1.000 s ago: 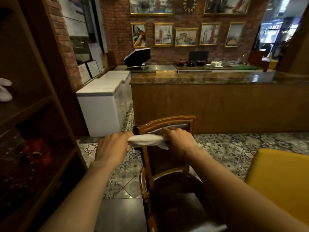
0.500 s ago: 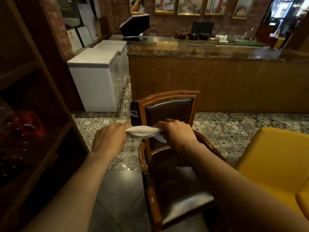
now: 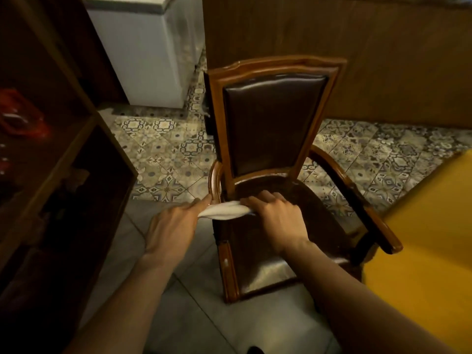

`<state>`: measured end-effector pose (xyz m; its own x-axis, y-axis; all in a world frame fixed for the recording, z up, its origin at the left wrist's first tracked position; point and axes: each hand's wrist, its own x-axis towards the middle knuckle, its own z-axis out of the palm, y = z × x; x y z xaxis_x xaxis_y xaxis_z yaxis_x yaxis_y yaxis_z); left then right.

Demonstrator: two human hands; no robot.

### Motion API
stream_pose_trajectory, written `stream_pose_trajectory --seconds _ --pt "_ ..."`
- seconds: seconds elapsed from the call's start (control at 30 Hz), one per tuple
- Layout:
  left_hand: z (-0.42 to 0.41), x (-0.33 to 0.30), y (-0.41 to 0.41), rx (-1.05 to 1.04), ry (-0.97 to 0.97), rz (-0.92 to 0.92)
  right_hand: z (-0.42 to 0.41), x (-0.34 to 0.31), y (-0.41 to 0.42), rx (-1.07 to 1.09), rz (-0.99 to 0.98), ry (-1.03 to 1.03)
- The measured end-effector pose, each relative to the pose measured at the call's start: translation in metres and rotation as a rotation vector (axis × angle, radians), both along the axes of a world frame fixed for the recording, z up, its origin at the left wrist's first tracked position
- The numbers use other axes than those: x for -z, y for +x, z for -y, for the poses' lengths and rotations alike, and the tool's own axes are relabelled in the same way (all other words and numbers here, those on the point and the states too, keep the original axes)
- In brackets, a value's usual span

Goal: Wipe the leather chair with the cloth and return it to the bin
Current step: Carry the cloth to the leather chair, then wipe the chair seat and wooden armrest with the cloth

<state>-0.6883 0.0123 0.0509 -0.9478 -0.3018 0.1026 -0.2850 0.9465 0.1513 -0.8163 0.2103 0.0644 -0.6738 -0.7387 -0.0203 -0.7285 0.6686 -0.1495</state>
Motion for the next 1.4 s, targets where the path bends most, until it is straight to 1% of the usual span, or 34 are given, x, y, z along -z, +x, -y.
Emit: stream_pose_trajectory --seconds 0.17,0.3,0.4,0.5,0.6,0.73,0.8,0.87,0.9,0.97,1.03,1.13,1.23,1.33,1.4 --pt "-0.008 0.079 0.010 -0.002 0.126 0.051 0.003 0.078 0.015 0.011 0.089 0.022" --pt "-0.013 0.126 0.016 0.028 0.143 0.072 0.006 0.127 0.024 0.011 0.146 0.053" --pt "-0.013 0.158 0.014 0.078 0.195 0.100 0.008 0.156 0.024 0.004 0.186 0.091" --pt "-0.011 0.180 0.011 0.140 0.242 0.158 0.007 0.172 0.027 -0.025 0.229 0.107" --pt "-0.014 0.190 0.009 0.154 0.246 0.211 0.009 0.178 0.027 -0.066 0.267 0.112" --pt "-0.011 0.185 0.005 0.172 0.315 0.203 0.016 0.181 0.032 -0.191 0.294 0.111" --pt "-0.004 0.182 0.005 0.189 0.398 0.188 0.019 0.184 0.036 -0.213 0.321 0.101" --pt "0.003 0.178 0.003 0.152 0.460 0.164 0.019 0.187 0.038 -0.225 0.334 0.099" --pt "0.006 0.178 0.000 0.119 0.452 0.137 0.018 0.189 0.039 -0.236 0.328 0.104" --pt "0.011 0.177 -0.014 0.078 0.374 0.062 0.016 0.195 0.040 -0.252 0.310 0.113" --pt "0.013 0.178 -0.034 0.139 0.310 0.037 0.014 0.197 0.043 -0.255 0.300 0.105" --pt "0.012 0.190 -0.061 0.302 0.255 0.147 0.010 0.201 0.047 -0.278 0.271 0.095" --pt "0.011 0.204 -0.072 0.384 0.221 0.236 0.006 0.205 0.047 -0.291 0.255 0.086" --pt "0.010 0.213 -0.071 0.401 0.221 0.222 0.001 0.205 0.046 -0.304 0.251 0.090" --pt "0.010 0.215 -0.069 0.401 0.237 0.216 -0.004 0.203 0.048 -0.340 0.281 0.133"
